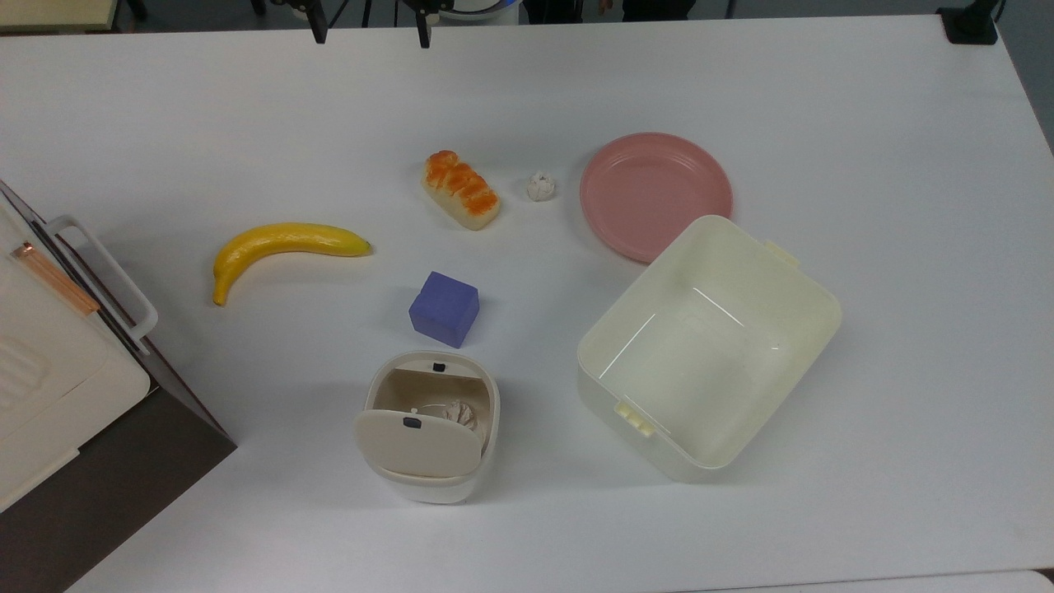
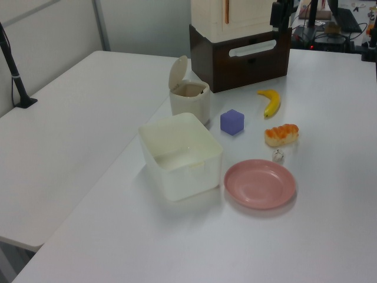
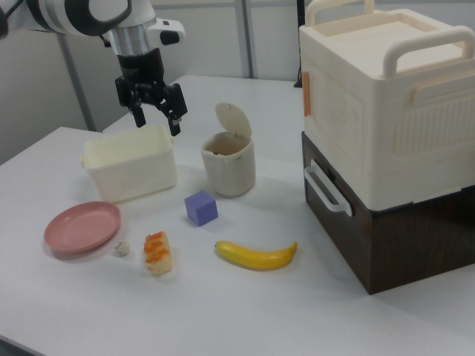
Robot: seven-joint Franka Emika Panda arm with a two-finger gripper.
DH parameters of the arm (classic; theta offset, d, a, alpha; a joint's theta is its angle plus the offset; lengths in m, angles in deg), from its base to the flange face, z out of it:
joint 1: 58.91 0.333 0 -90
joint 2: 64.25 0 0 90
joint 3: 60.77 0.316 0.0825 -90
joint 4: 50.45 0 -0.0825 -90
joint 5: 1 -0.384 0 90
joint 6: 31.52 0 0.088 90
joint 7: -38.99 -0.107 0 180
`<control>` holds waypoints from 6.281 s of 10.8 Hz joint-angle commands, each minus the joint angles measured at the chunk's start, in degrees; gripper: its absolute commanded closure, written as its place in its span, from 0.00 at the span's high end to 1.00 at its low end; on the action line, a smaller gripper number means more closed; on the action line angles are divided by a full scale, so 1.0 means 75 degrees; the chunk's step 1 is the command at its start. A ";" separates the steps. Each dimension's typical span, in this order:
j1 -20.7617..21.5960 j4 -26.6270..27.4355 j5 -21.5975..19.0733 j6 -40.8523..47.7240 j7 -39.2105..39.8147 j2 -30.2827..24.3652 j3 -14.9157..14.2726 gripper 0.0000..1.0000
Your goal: Grab it up and put it in the trash
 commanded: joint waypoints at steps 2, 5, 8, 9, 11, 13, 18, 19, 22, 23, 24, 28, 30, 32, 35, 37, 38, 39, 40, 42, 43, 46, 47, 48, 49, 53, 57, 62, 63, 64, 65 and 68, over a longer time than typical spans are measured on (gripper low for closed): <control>0.0030 0.0314 -0.0033 -0.0490 -0.0009 -0.0242 -0.0079 1.00; 0.0030 0.0349 -0.0021 -0.0501 0.0026 -0.0219 -0.0056 1.00; 0.0030 0.0349 0.0003 -0.0536 0.0049 -0.0207 -0.0032 1.00; 0.0030 0.0349 0.0003 -0.0548 0.0049 -0.0207 -0.0032 1.00; 0.0030 0.0361 -0.0021 -0.0548 0.0049 -0.0207 -0.0032 1.00; 0.0054 0.0361 -0.0021 -0.0699 0.0026 -0.0207 -0.0032 1.00; 0.0065 0.0536 -0.0032 -0.0981 -0.0033 -0.0242 -0.0009 1.00; 0.0065 0.0560 -0.0044 -0.1016 -0.0033 -0.0242 -0.0008 1.00; 0.0112 0.1736 -0.0033 -0.1541 -0.0044 -0.0673 0.0434 1.00; 0.0066 0.2544 0.0026 -0.1915 -0.0044 -0.0954 0.0820 1.00; 0.0077 0.3190 0.0386 -0.2139 -0.0056 -0.1061 0.1264 1.00; 0.0135 0.4590 0.2319 -0.2177 -0.0161 -0.0818 0.2626 1.00; 0.0136 0.4615 0.2964 -0.2107 -0.0161 -0.0466 0.2885 1.00; 0.0147 0.4568 0.3212 -0.2130 -0.0173 -0.0232 0.2886 1.00; 0.0381 0.4556 0.3893 -0.2223 -0.0521 0.0202 0.2968 1.00; 0.0382 0.4614 0.3893 -0.3028 -0.1877 0.0308 0.2980 1.00; 0.0382 0.4615 0.3893 -0.3241 -0.2116 0.0378 0.2980 1.00; 0.0393 0.4615 0.3893 -0.3463 -0.2293 0.0506 0.2980 1.00; 0.0394 0.4638 0.3951 -0.3547 -0.2468 0.0577 0.2980 1.00; 0.0417 0.4766 0.4127 -0.3548 -0.2656 0.0660 0.3050 1.00; 0.0452 0.4860 0.4383 -0.3548 -0.2866 0.0741 0.3155 1.00; 0.0464 0.4943 0.4632 -0.3548 -0.3126 0.0824 0.3191 1.00; 0.0464 0.4943 0.4643 -0.3548 -0.3126 0.0836 0.3191 1.00; 0.0452 0.4943 0.4643 -0.3548 -0.3126 0.0836 0.3191 0.99; 0.0452 0.4931 0.4643 -0.3548 -0.3126 0.0836 0.3191 0.94; 0.0464 0.4873 0.4678 -0.3548 -0.3115 0.0976 0.3191 0.88; 0.0464 0.4720 0.4784 -0.3548 -0.3080 0.1175 0.3191 0.87; 0.0441 0.4487 0.4843 -0.3536 -0.2180 0.1340 0.3191 0.00; 0.0406 0.4405 0.4831 -0.3536 -0.2073 0.1328 0.3191 0.00; 0.0394 0.4381 0.4831 -0.3536 -0.2014 0.1316 0.3191 0.00; 0.0382 0.4369 0.4796 -0.3548 -0.1955 0.1305 0.3191 0.00; 0.0347 0.4310 0.4749 -0.3536 -0.2036 0.1293 0.3191 0.72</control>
